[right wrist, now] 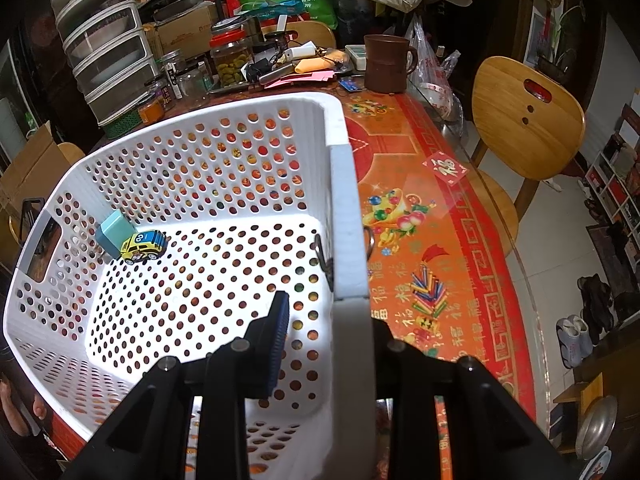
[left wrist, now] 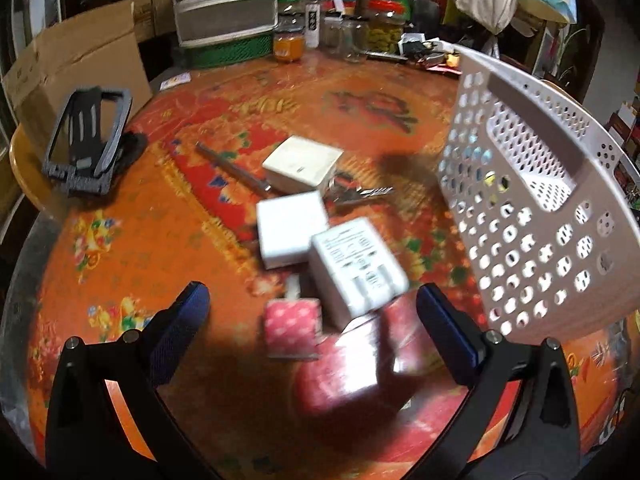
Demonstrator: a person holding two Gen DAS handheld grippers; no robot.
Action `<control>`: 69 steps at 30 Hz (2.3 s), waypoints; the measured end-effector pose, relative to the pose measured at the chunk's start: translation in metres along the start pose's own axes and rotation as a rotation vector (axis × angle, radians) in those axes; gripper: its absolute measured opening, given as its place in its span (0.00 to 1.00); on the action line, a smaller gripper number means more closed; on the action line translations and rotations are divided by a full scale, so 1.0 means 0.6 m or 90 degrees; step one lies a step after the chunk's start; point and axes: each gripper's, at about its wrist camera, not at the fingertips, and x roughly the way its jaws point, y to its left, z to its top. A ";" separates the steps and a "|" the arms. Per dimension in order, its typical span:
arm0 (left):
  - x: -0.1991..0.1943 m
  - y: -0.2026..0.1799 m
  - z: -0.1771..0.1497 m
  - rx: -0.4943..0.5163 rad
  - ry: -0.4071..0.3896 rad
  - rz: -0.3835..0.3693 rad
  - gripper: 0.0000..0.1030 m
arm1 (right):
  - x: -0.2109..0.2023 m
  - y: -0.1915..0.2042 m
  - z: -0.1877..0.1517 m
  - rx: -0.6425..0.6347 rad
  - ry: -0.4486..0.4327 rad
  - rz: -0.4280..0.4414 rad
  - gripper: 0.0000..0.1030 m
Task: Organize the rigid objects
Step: 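Grasp the white charger with the left tool, then place the white charger into the basket and open the left tool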
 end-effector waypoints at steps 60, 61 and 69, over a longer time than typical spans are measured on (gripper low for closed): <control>-0.118 -0.247 0.131 0.177 -0.094 -0.039 0.26 | 0.000 0.004 -0.001 -0.002 0.003 0.003 0.28; -0.114 -0.252 0.129 0.183 -0.094 -0.030 0.26 | 0.000 0.004 -0.001 -0.002 0.003 0.003 0.28; -0.118 -0.238 0.126 0.173 -0.116 -0.001 0.77 | 0.001 0.006 -0.003 -0.004 0.004 -0.001 0.28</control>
